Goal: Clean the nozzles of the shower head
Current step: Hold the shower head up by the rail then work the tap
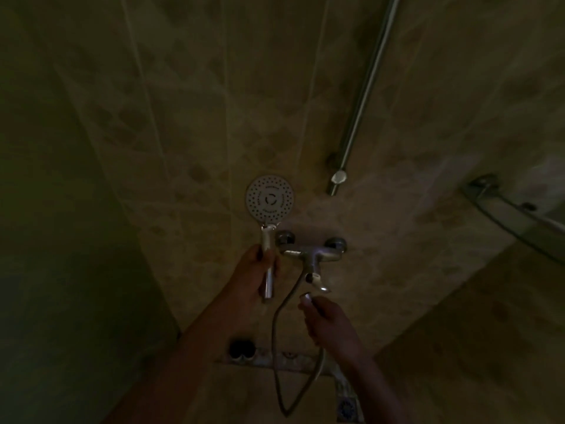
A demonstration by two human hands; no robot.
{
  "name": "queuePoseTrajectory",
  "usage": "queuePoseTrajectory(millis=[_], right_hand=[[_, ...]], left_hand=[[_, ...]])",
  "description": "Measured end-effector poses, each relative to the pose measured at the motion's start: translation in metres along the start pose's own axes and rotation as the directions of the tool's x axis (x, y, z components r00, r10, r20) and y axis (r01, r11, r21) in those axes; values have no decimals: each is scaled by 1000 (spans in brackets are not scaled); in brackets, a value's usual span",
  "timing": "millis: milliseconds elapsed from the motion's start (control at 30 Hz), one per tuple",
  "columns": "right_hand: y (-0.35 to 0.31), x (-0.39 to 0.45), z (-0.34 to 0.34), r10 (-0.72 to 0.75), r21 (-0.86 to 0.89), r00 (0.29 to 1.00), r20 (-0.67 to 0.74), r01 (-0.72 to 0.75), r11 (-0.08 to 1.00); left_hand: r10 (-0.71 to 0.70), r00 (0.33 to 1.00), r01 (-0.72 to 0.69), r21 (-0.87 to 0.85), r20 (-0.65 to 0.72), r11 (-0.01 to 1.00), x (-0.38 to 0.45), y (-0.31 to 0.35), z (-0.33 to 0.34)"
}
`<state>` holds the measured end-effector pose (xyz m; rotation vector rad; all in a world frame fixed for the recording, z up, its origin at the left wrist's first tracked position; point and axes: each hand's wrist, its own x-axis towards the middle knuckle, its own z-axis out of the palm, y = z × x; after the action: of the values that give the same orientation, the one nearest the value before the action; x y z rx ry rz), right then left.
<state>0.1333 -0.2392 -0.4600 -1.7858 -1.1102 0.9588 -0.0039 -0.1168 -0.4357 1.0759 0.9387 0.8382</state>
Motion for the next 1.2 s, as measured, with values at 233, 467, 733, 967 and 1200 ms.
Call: queuePoseTrajectory(millis=[233, 467, 733, 967, 1200], right_hand=[[-46, -29, -24, -100, 98, 994, -54, 105, 990], [-70, -42, -59, -122, 131, 981, -150, 142, 981], [-74, -55, -82, -221, 209, 943, -250, 275, 938], [-76, -51, -97, -254, 213, 901, -351, 341, 916], [-79, -48, -106, -240, 405, 887, -394, 402, 821]], left_hand=[[140, 984, -129, -106, 106, 986, -12, 68, 66], [207, 954, -181, -131, 218, 975, -28, 92, 116], [179, 943, -147, -131, 281, 980, -32, 105, 147], [173, 950, -97, -280, 259, 955, -25, 114, 168], [144, 947, -2, -444, 286, 896, -20, 119, 175]])
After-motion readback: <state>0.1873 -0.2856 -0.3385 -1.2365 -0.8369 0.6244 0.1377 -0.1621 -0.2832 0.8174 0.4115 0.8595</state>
